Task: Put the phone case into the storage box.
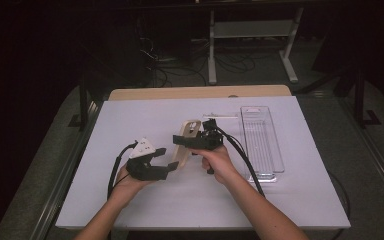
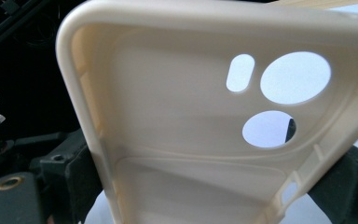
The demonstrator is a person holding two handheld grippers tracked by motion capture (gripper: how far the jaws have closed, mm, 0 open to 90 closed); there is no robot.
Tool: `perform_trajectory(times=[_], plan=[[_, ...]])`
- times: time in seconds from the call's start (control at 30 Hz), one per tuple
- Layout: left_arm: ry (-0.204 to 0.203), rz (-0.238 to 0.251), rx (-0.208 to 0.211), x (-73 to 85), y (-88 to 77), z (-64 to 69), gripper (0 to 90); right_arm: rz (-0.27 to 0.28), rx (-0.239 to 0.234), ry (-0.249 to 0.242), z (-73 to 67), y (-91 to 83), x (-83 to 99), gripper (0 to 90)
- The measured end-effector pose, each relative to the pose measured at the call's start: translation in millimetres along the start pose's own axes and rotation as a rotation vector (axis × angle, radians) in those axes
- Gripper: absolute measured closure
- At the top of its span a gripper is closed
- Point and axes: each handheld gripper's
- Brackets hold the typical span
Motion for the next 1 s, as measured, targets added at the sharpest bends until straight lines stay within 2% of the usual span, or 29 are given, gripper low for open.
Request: perform_trajectory(times=[0.1,0.13,0.2,0.3,0.33,0.37,0.5,0.57,0.63,0.67,0.73,0.77,0.8,0.9,0.93,1.0], plan=[[0.008,-0.004,0.007,0.7,-0.5,-1.1,26.7,-0.001,0.003,-0.003,0.1,-0.2,0.0,9.0],[0.017,-0.002,0.013,1.0,-0.5,-1.8,25.2,0.001,0.005,-0.015,0.9,-0.1,-0.1,9.0],[0.038,-0.013,0.029,1.5,-1.4,-3.5,20.9,-0.001,0.005,-0.005,0.5,-1.2,-0.2,9.1],[0.071,-0.023,0.032,3.2,-2.6,-4.6,15.9,0.009,0.008,-0.02,1.1,-2.1,-0.9,9.1],[0.071,-0.023,0.032,3.2,-2.6,-4.6,14.5,0.009,0.008,-0.026,1.4,-2.6,-1.2,9.1],[0.094,-0.032,0.035,4.3,-3.9,-5.3,13.5,0.007,0.009,-0.023,1.2,-2.9,-1.3,9.1],[0.107,-0.034,0.048,7.9,-5.7,-8.5,9.3,0.004,0.009,-0.008,0.3,-3.5,-1.5,9.2],[0.127,-0.037,0.046,10.0,-7.0,-11.3,6.3,0.008,0.011,-0.026,1.7,-3.7,-1.7,9.2],[0.127,-0.039,0.046,11.2,-7.6,-12.7,3.4,0.01,0.011,-0.031,2.2,-4.1,-2.0,9.2],[0.11,-0.039,0.054,13.4,-8.7,-15.3,2.7,0.01,0.013,-0.032,2.3,-4.3,-2.0,9.2],[0.119,-0.044,0.045,15.2,-10.1,-18.2,2.4,0.011,0.012,-0.03,2.1,-4.4,-2.1,9.2],[0.119,-0.044,0.045,15.2,-10.1,-18.2,2.0,0.005,0.008,-0.006,0.3,-4.7,-2.1,9.2],[0.115,-0.053,0.038,17.8,-11.9,-20.2,1.8,0.006,0.008,-0.011,0.5,-4.8,-2.2,9.2],[0.122,-0.058,0.035,23.6,-14.9,-22.1,1.7,0.012,0.011,-0.026,0.9,-4.7,-2.5,9.2],[0.129,-0.064,0.038,25.8,-15.7,-22.6,1.8,0.003,0.01,-0.01,-0.1,-5.2,-2.3,9.2],[0.151,-0.079,0.034,30.4,-16.8,-22.6,1.8,0.014,0.012,-0.024,0.7,-4.5,-2.6,9.2]])
Point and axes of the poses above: each handheld gripper's, and its own axes: y roughly forward along the jaws, x roughly out of its underside, z roughly to its right, and after that the axes turned 13 degrees about -x, right-handed
